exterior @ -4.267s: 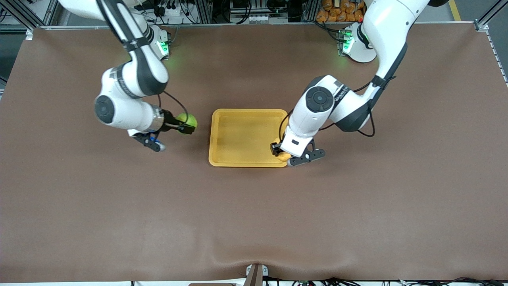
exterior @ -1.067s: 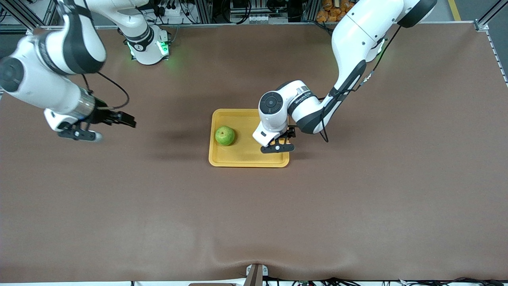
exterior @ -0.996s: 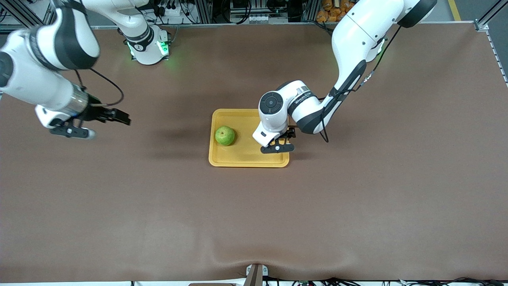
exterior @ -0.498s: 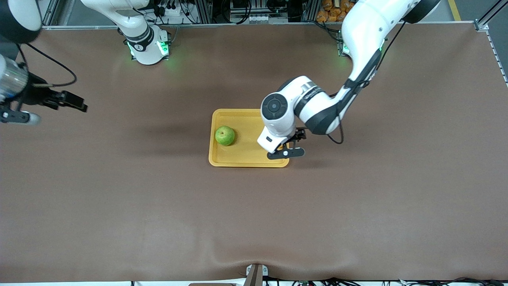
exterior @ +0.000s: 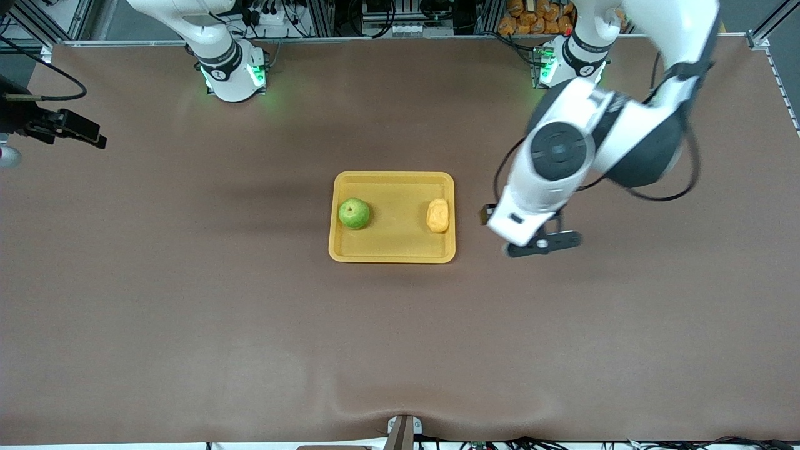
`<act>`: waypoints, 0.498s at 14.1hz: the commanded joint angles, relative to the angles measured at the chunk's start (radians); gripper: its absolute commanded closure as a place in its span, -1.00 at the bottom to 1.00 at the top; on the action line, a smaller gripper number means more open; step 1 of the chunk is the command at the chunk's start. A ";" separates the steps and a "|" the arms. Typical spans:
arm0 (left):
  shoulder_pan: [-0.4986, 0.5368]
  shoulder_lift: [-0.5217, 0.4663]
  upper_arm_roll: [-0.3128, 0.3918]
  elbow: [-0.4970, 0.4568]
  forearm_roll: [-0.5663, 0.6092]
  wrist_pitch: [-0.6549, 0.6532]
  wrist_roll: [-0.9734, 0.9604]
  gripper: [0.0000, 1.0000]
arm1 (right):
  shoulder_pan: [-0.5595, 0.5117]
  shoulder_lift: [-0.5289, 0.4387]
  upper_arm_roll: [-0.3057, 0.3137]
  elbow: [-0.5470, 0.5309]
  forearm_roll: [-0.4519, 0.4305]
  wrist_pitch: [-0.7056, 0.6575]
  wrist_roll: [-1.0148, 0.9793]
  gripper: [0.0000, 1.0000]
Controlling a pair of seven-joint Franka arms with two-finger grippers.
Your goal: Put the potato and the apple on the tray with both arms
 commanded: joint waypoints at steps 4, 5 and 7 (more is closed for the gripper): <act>0.101 -0.168 -0.004 -0.023 -0.019 -0.106 0.022 -1.00 | -0.019 0.013 0.020 0.058 0.003 -0.014 -0.009 -1.00; 0.117 -0.185 -0.004 -0.021 -0.019 -0.118 0.046 -1.00 | -0.019 0.013 0.020 0.065 0.003 -0.015 -0.010 -1.00; 0.136 -0.224 0.007 -0.024 -0.019 -0.123 0.092 -1.00 | -0.017 0.016 0.021 0.068 0.005 0.010 -0.006 -1.00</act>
